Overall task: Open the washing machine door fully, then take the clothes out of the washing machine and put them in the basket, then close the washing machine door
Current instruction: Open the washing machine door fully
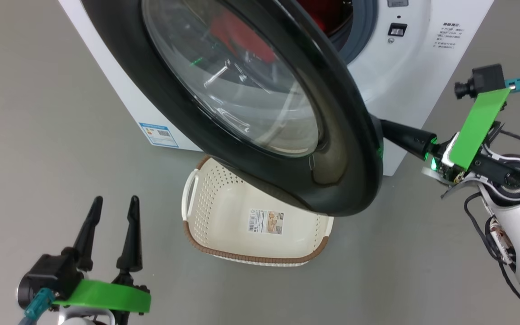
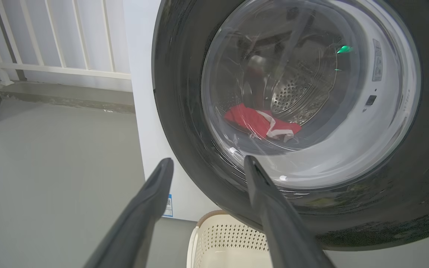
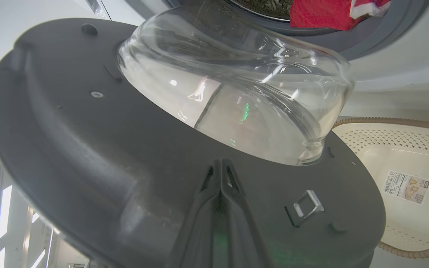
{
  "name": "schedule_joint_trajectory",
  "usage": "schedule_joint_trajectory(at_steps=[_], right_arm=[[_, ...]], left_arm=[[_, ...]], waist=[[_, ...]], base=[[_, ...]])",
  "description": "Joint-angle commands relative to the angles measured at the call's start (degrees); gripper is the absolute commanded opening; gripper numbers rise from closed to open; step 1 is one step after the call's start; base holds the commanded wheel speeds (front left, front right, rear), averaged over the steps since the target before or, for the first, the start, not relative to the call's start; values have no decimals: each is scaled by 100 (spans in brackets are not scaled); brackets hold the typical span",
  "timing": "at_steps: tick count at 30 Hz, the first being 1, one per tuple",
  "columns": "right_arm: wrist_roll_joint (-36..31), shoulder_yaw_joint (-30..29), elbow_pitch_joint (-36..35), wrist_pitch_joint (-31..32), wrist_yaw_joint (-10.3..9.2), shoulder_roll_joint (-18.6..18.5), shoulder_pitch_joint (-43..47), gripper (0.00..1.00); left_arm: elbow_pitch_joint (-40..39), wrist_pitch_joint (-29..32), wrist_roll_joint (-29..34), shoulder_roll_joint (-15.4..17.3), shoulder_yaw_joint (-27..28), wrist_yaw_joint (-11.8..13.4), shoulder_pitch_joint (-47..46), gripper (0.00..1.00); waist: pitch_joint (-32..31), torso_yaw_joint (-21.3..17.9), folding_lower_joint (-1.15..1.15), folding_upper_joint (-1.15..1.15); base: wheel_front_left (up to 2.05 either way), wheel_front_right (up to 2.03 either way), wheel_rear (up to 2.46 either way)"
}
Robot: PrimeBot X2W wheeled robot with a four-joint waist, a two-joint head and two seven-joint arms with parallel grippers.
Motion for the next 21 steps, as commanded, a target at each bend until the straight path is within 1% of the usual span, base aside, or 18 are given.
schedule_joint_trajectory(at_steps=[1, 9, 21], right_arm=[[29, 31, -206, 53, 9, 60, 111, 0], [32, 30, -423, 165, 9, 163, 415, 0], [36, -47, -679, 240, 9, 323, 902, 0]], left_arm=[[-102, -47, 62, 117, 209, -18, 35, 100], [-75, -47, 86, 141, 235, -18, 129, 100], [-52, -47, 106, 149, 251, -18, 298, 100]], waist=[[-53, 20, 0, 0], [-252, 97, 0, 0], [-538, 354, 0, 0]], base=[[0, 0, 0], [0, 0, 0], [0, 0, 0]])
